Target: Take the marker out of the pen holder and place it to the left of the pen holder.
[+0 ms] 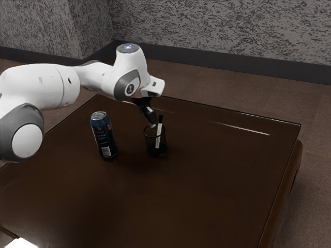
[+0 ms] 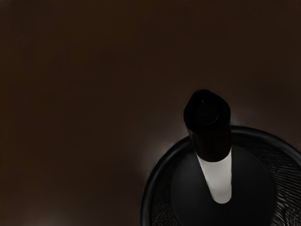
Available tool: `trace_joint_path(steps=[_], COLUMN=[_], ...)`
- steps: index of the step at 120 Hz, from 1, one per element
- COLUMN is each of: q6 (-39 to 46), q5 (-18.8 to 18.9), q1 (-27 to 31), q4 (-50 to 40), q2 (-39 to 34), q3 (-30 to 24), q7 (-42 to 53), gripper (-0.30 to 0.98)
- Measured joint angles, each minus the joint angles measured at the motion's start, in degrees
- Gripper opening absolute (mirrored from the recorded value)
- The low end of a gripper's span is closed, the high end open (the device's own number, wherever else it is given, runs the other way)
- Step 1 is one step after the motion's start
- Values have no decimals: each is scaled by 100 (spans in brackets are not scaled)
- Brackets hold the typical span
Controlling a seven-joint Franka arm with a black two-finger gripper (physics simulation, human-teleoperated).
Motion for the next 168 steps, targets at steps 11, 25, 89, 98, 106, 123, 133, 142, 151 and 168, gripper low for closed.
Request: trace_joint_path(steps=[11, 25, 89, 98, 106, 123, 133, 142, 151, 168], q6=[390, 691, 1038, 1042, 1045, 1044, 1030, 964, 772, 281], q5=[-489, -1059, -1344, -1368, -1363, -1344, -1324, -1300, -1273, -1226], q1=[-44, -27, -193, -173, -154, -148, -147, -145, -136, -126], q4=[0, 20, -1, -1, -1, -1, -2, -3, -4, 55], q2=[55, 86, 282, 287, 289, 289, 272, 112, -347, -1199], q3=[16, 65, 102, 105, 111, 147, 151, 153, 150, 125], q7=[-583, -1215, -1612, -1470, -1404, -1303, -1266, -1248, -1244, -1267], gripper=[69, 68, 44, 31, 19, 3, 0, -3, -5, -8])
